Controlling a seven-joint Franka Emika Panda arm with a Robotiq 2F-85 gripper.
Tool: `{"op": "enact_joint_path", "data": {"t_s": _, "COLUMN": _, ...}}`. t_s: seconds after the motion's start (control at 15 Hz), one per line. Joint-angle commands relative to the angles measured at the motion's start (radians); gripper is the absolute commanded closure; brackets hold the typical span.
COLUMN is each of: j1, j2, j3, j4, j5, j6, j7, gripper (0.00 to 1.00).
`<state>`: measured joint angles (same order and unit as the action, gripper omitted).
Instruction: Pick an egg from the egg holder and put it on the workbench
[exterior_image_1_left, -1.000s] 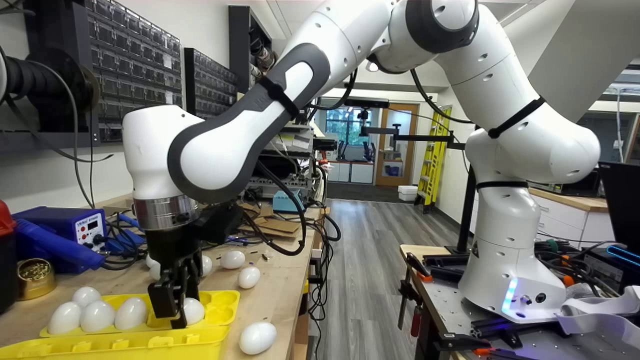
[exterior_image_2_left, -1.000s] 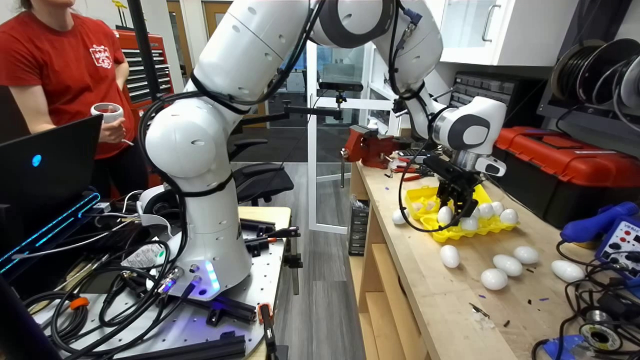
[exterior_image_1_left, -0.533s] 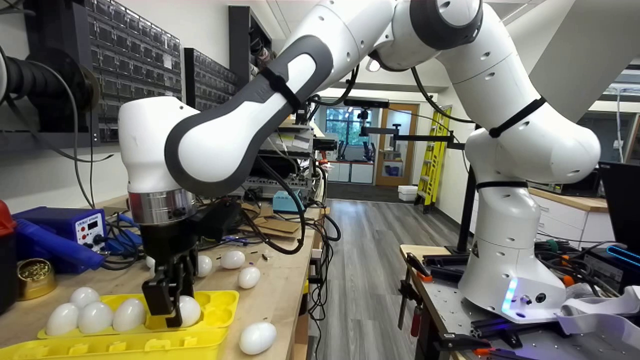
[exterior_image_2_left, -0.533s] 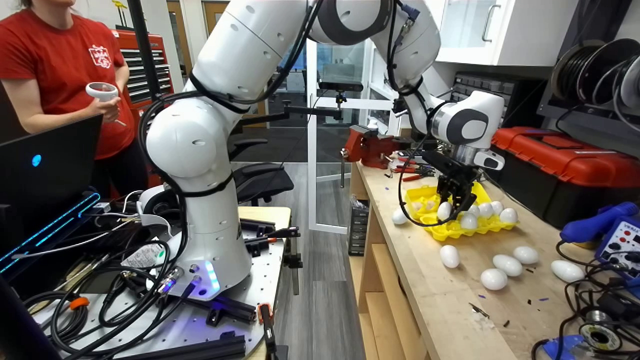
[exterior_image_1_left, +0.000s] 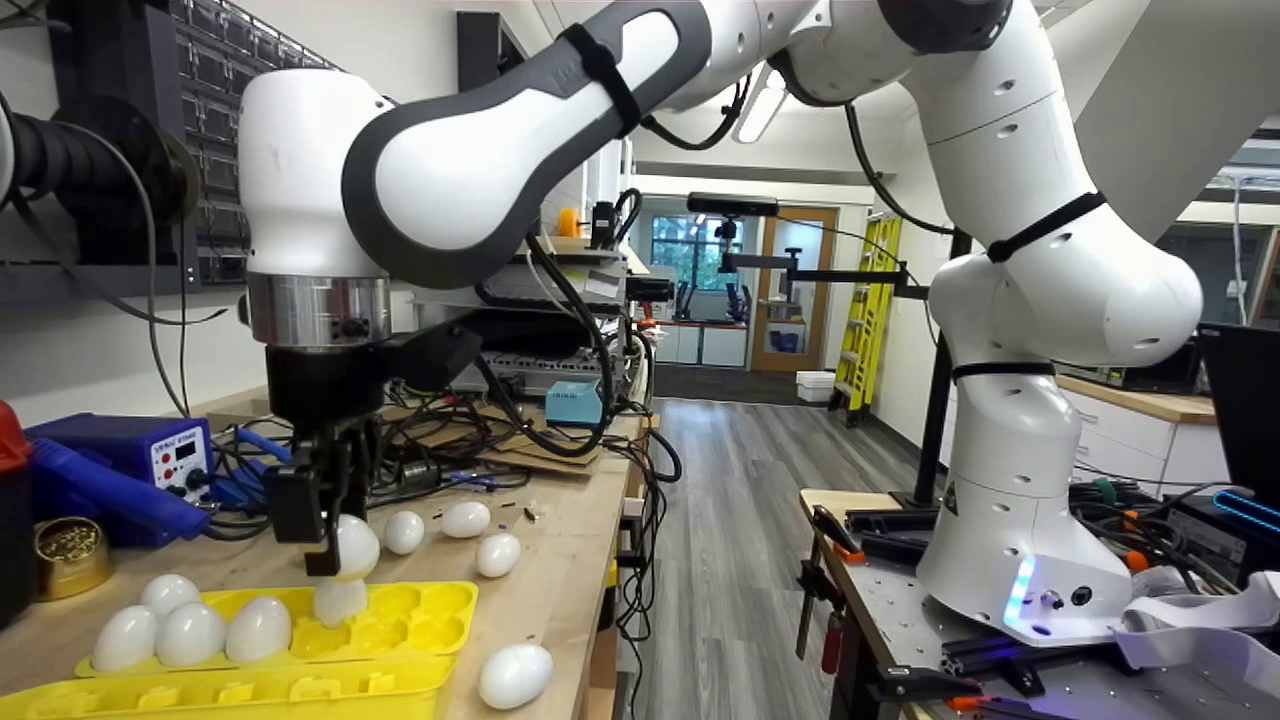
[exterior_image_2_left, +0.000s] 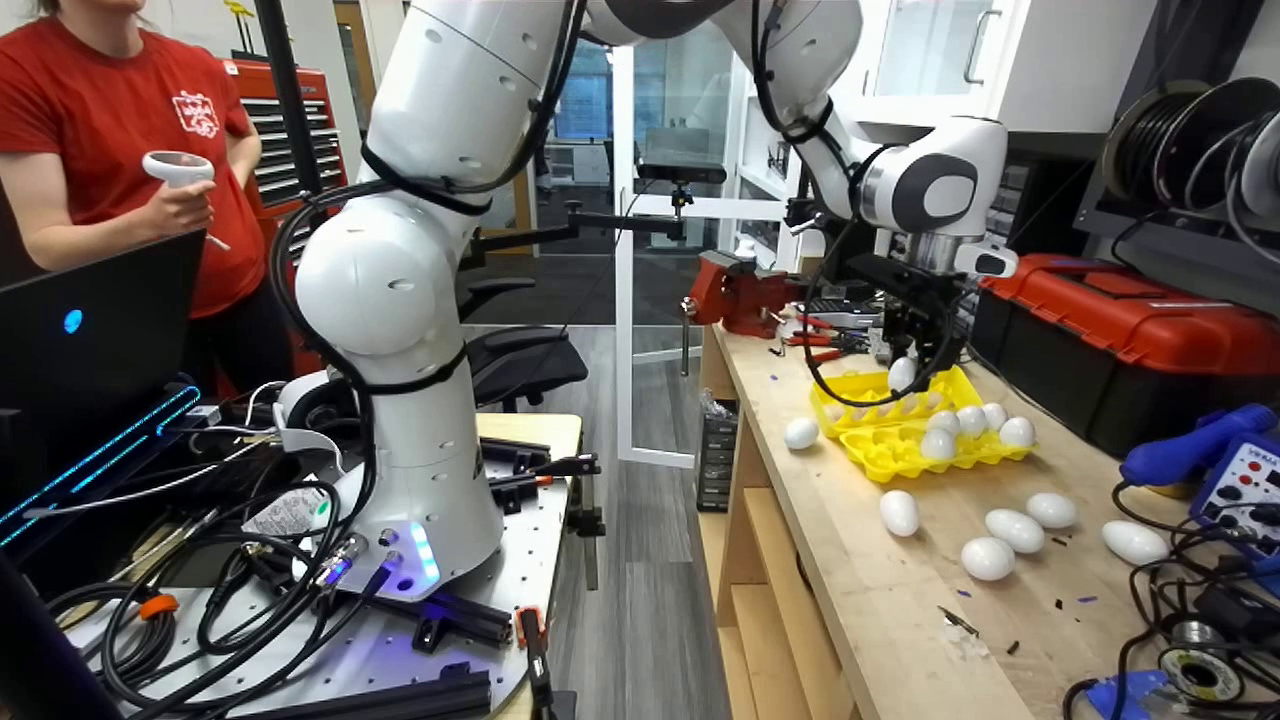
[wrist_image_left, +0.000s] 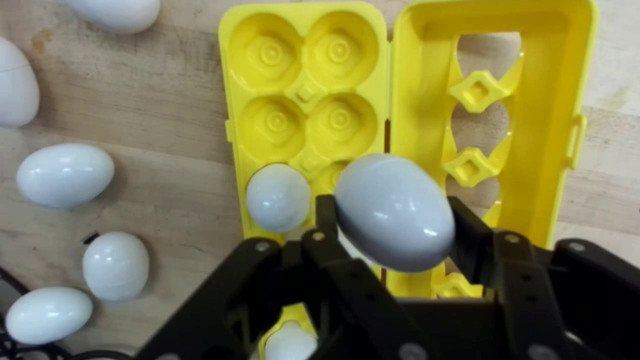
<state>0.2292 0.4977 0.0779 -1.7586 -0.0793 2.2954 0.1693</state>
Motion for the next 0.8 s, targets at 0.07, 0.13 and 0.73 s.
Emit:
{"op": "enact_joint_path", "data": {"t_s": 0.07, "j1": -0.008, "j2": -0.031, "j3": -0.047, "j4": -0.012, "j5": -0.041, "j6": -0.037, "j7": 0.044, "gripper": 0.71}}
{"op": "enact_joint_path", "data": {"t_s": 0.13, "j1": -0.008, "j2": -0.025, "j3": -0.059, "j4": -0.009, "j5": -0.05, "j6": -0.038, "j7": 0.052, "gripper": 0.71}}
{"op": "enact_joint_path", "data": {"t_s": 0.73, "j1": -0.024, "j2": 0.086, "j3": -0.118, "j4": 0.019, "j5": -0.076, "j6": -0.04, "j7": 0.084, "gripper": 0.71}}
